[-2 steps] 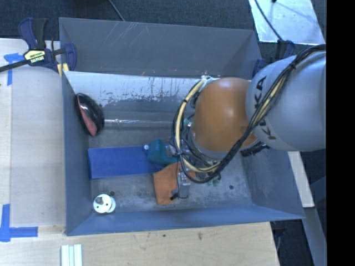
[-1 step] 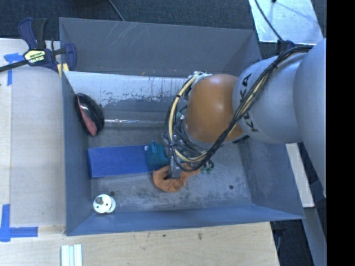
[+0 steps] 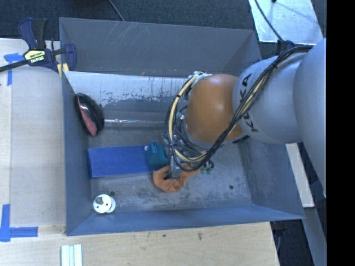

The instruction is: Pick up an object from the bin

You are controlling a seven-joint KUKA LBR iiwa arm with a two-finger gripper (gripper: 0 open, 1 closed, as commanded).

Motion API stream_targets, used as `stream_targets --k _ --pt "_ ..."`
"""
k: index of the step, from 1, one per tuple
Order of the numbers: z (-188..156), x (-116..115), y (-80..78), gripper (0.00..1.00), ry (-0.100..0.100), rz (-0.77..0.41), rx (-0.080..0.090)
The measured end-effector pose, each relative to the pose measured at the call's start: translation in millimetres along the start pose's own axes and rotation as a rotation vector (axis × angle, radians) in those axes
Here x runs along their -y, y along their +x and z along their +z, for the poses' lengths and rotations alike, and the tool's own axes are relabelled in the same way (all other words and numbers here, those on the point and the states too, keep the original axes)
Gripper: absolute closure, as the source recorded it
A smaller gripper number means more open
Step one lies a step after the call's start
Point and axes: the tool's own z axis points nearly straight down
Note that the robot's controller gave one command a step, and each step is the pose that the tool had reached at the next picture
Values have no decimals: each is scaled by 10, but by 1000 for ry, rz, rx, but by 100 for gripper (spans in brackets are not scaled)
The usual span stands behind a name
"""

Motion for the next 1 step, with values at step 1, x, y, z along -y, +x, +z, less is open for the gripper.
stream_targets --k 1 --pt "-1202 203 -30 100 -2 13 -50"
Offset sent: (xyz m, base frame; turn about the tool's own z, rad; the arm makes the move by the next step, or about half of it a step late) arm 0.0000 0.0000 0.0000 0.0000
